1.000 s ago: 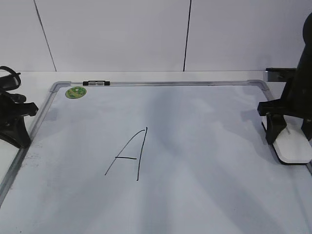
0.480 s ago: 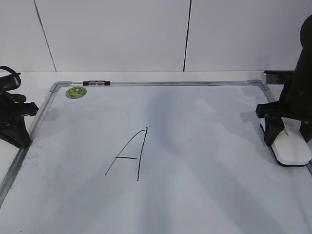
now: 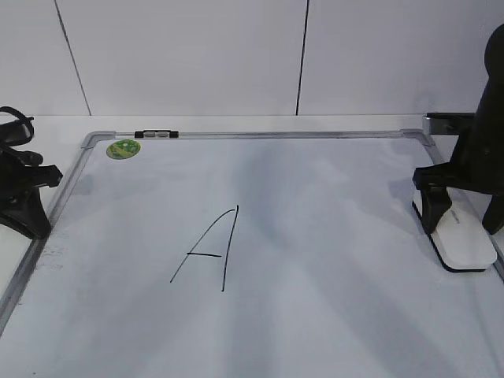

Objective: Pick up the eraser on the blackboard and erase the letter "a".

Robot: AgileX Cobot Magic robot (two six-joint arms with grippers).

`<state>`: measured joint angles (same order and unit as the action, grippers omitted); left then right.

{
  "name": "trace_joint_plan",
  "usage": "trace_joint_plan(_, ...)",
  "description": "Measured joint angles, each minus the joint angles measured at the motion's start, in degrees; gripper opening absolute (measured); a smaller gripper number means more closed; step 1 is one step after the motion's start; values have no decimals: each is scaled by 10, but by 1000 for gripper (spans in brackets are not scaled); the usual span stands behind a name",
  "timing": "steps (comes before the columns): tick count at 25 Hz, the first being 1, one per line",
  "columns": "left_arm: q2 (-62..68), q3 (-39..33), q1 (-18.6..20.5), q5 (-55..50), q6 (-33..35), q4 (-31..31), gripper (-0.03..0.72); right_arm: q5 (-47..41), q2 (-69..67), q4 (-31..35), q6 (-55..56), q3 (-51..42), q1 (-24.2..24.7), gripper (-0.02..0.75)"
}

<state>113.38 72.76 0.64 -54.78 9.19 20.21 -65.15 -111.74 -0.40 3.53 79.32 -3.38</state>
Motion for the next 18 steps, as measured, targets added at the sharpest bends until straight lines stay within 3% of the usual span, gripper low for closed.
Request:
trace_joint_plan(13, 0, 0, 0, 1, 1, 0, 43, -16, 0, 0, 0, 21, 0, 754)
trace_joint_plan(18, 1, 2, 0, 2, 1, 4, 100, -37, 0, 9, 2, 67, 0, 754)
